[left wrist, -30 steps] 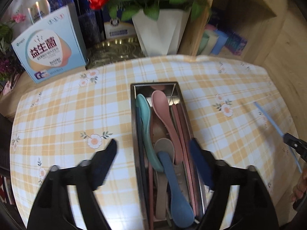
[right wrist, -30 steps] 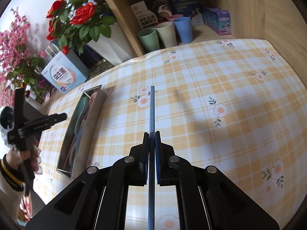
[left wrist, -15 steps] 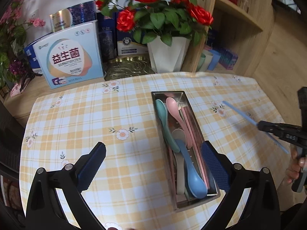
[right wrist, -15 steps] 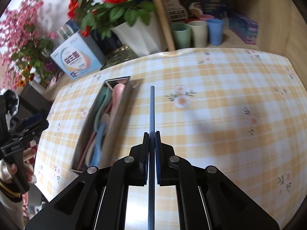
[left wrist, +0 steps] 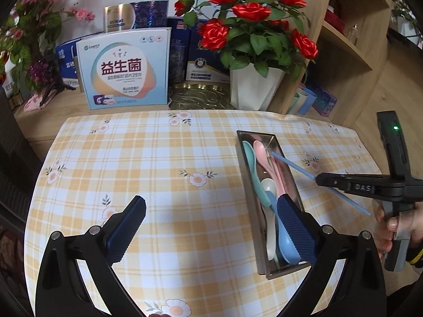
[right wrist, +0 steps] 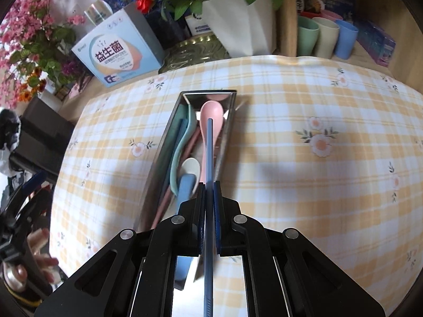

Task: Flip cup upside down
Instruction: 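Lower the blue chopstick into the steel tray and open the right tool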

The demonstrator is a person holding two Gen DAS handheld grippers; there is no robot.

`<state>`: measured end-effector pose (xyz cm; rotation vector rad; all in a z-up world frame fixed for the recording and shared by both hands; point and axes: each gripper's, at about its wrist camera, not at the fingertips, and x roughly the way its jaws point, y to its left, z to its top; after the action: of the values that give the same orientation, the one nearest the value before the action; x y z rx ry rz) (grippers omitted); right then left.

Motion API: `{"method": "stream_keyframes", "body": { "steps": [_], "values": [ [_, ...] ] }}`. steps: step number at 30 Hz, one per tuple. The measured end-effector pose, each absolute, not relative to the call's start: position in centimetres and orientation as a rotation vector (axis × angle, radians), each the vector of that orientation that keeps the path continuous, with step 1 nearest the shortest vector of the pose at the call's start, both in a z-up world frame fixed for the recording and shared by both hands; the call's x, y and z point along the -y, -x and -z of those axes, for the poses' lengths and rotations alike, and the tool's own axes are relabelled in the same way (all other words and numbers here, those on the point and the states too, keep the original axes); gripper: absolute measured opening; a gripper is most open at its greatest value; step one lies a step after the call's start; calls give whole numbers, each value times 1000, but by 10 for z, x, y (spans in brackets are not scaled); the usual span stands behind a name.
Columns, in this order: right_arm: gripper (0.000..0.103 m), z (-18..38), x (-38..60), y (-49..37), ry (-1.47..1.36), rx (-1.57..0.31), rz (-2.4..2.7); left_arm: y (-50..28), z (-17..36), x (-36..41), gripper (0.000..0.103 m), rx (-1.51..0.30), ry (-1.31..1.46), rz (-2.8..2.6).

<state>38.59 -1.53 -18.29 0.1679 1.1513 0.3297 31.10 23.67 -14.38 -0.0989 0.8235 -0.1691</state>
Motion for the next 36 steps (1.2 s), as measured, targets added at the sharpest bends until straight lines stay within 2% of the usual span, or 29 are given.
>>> {"method": "stream_keyframes", "body": {
  "steps": [17, 36],
  "values": [
    [6, 222, -17, -391, -263, -1289, -297, -305, 153, -243, 97, -851, 103, 159],
    [6, 228, -18, -391, -302, -1320, -334, -303, 141, -229, 97, -859, 40, 115]
  ]
}}
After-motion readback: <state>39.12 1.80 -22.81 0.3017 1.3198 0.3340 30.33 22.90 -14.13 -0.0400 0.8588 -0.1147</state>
